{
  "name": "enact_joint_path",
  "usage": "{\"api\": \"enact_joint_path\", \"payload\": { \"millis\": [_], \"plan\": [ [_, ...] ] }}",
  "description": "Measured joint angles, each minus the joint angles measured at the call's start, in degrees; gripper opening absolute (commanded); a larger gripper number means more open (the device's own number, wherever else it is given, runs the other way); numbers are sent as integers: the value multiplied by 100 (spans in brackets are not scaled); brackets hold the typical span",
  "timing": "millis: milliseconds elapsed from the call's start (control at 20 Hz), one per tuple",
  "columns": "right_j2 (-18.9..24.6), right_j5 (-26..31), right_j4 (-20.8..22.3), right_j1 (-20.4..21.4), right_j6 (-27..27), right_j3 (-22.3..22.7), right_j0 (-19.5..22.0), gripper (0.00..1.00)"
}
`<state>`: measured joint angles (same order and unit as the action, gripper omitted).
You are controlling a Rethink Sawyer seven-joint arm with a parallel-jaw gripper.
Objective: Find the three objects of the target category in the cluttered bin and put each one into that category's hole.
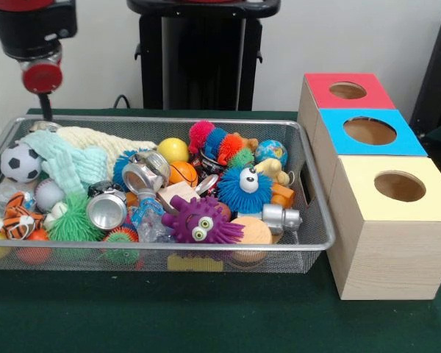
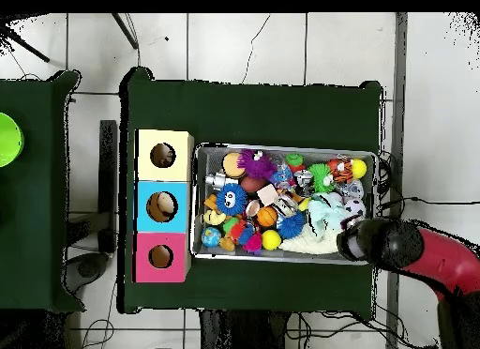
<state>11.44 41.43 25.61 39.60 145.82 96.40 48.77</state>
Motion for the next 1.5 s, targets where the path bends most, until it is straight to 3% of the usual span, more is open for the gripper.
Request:
{"api": "enact_joint_path", "payload": {
  "millis": [300, 1050, 1500],
  "plan": [
    [-2, 6, 1, 111, 0, -6, 177, 0],
    [-570, -483, -15, 17, 0, 32, -784, 0],
    [-768, -655, -52, -20, 0, 35, -822, 0]
  ]
}}
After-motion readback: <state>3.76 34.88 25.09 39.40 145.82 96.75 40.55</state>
